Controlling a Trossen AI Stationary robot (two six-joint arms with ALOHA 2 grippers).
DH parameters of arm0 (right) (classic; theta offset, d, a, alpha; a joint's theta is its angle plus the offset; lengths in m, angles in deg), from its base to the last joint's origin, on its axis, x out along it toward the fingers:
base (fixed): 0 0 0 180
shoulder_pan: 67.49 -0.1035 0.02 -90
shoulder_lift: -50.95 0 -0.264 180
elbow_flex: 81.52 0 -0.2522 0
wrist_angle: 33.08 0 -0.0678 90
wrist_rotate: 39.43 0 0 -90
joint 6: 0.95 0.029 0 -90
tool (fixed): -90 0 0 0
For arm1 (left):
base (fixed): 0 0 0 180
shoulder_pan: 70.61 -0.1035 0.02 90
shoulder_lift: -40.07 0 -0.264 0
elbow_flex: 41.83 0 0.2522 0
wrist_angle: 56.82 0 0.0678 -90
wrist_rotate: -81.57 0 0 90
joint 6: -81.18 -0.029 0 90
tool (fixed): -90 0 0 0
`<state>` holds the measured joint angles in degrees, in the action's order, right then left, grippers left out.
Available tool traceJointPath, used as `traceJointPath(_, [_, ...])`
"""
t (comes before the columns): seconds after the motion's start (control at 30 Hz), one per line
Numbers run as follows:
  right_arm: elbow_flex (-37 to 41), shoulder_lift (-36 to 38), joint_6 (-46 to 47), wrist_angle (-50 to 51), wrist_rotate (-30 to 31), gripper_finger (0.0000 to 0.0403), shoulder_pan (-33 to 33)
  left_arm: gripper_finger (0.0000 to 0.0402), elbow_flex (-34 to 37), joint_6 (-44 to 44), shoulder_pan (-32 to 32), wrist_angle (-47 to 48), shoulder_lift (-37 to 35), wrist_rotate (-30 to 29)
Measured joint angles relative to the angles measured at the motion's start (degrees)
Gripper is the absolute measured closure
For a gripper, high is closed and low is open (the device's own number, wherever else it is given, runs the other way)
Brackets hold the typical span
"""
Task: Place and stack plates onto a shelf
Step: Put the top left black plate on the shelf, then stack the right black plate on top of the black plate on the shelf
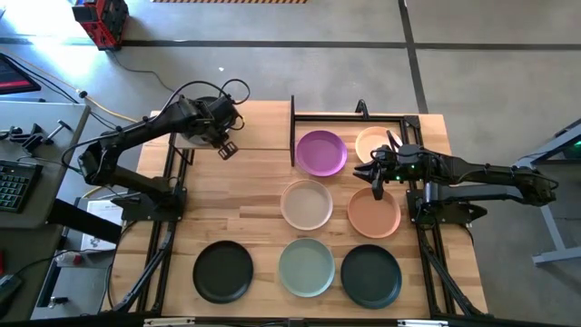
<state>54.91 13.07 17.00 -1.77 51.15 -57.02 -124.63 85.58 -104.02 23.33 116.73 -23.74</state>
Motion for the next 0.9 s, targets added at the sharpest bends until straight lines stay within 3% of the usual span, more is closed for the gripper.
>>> traceJointPath(0.3, [0.0, 0.0, 0.0, 0.0, 0.0, 0.0318, 0.0, 0.0317, -0.5, 0.0, 0.0, 0.1, 0.0, -0.2])
traceJointPath(0.6, [0.0, 0.0, 0.0, 0.0, -0.1, 0.0318, 0.0, 0.0307, -6.1, 0.0, 0.1, 0.2, 0.0, 0.0])
traceJointPath(0.9, [0.0, 0.0, 8.2, 0.0, -6.2, 0.0318, -1.1, 0.0311, -7.5, 1.9, 3.2, 5.8, -0.1, 10.3])
